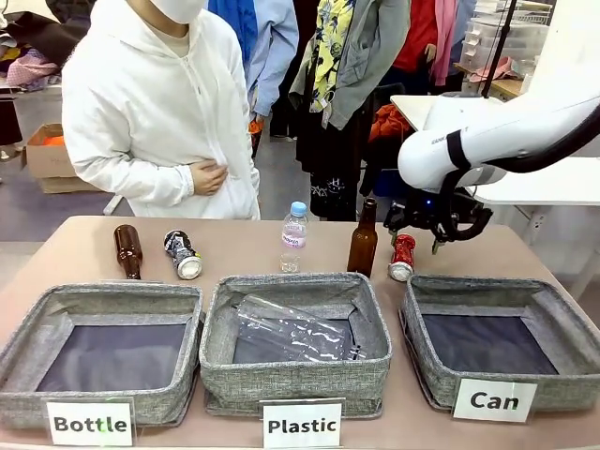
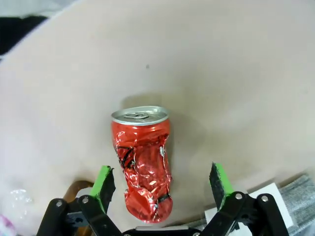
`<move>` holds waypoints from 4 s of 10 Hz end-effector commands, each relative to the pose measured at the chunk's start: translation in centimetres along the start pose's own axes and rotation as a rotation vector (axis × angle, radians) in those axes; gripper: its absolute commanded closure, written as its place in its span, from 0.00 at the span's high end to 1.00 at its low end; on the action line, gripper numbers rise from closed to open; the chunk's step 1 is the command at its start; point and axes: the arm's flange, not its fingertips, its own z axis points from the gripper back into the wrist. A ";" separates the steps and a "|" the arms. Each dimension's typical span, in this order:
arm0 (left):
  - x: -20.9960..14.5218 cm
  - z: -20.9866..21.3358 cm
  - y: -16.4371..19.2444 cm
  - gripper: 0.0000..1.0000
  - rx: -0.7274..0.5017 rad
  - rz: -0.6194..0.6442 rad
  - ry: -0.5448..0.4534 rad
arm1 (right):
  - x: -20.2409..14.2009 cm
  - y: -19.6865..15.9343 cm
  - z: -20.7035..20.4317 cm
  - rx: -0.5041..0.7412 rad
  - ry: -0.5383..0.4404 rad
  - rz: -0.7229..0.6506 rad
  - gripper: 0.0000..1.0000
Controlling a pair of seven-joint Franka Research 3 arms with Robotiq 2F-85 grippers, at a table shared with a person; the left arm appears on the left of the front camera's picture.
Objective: Sort the can waste into the basket.
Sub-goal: Pick up the can waste from the table and place it in the right Fabric basket.
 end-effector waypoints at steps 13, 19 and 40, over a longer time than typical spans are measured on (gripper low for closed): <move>0.1 0.0 0.1 1.00 -0.020 -0.022 -0.014 | 0.5 -0.8 0.4 -0.031 0.032 -0.041 0.00; 0.1 0.0 0.1 1.00 -0.020 -0.022 -0.014 | -7.8 -12.2 14.8 0.029 -0.065 0.481 0.00; 0.1 0.0 0.1 1.00 -0.020 -0.022 -0.014 | -14.3 -15.8 14.9 0.335 -0.053 1.559 1.00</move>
